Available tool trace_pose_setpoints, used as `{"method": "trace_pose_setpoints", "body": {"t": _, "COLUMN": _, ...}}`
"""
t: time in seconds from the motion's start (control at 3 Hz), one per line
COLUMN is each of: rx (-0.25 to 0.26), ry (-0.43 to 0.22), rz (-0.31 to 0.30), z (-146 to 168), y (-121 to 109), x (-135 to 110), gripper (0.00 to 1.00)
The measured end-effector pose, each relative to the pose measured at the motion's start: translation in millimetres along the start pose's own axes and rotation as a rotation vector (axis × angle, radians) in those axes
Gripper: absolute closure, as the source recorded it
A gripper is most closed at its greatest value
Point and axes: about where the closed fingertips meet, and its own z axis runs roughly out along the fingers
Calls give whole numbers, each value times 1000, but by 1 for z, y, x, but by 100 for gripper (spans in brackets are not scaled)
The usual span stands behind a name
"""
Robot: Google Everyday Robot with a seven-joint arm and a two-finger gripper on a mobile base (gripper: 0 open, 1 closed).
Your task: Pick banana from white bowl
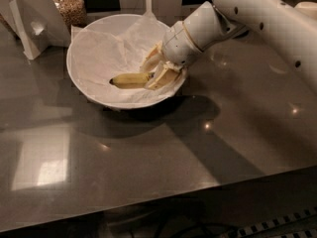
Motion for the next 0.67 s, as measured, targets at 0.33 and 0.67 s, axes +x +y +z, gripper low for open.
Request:
{"method": "trace_pose_setpoints", "body": {"t": 0.33, "rx": 68, "ry": -80, "rz": -5, "z": -25, "y": -8, "x": -20, "gripper": 100}}
{"method": "trace_pose_setpoints", "body": {"t": 0.67, "rx": 124, "ry": -133, "rz": -37, "z": -48, "y": -16, "x": -44, "gripper": 100}}
